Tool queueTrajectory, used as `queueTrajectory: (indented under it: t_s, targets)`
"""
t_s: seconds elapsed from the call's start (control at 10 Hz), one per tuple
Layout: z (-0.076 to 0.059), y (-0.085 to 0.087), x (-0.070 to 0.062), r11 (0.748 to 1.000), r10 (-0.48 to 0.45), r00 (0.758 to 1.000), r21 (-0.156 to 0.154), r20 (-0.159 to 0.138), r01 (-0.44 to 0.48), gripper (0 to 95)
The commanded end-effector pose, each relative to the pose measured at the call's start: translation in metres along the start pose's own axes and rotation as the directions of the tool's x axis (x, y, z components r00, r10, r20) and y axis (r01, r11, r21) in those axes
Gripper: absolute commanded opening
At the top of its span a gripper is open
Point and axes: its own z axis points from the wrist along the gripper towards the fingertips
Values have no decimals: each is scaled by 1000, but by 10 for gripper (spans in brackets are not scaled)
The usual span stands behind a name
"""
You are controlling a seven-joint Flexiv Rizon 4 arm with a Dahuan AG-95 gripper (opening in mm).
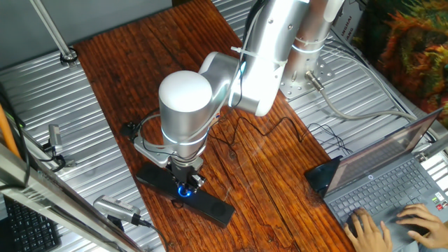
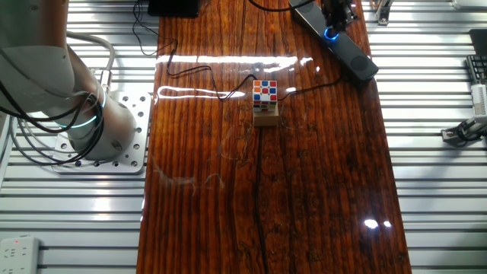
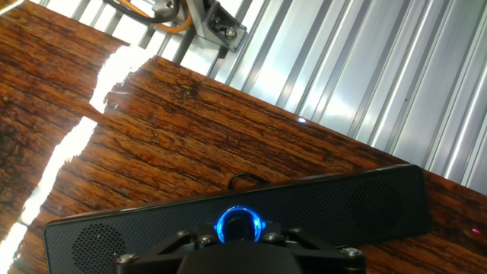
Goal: Turn the knob to increase the volume of the speaker
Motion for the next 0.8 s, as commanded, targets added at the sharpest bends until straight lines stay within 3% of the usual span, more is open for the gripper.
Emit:
queueTrajectory:
  t_s: [0.1, 0.8]
  targets:
    - [0, 0, 0, 1000, -1, 1000, 1, 3, 1, 380]
    - [3, 0, 1, 1000, 0, 1000, 5, 3, 0, 380]
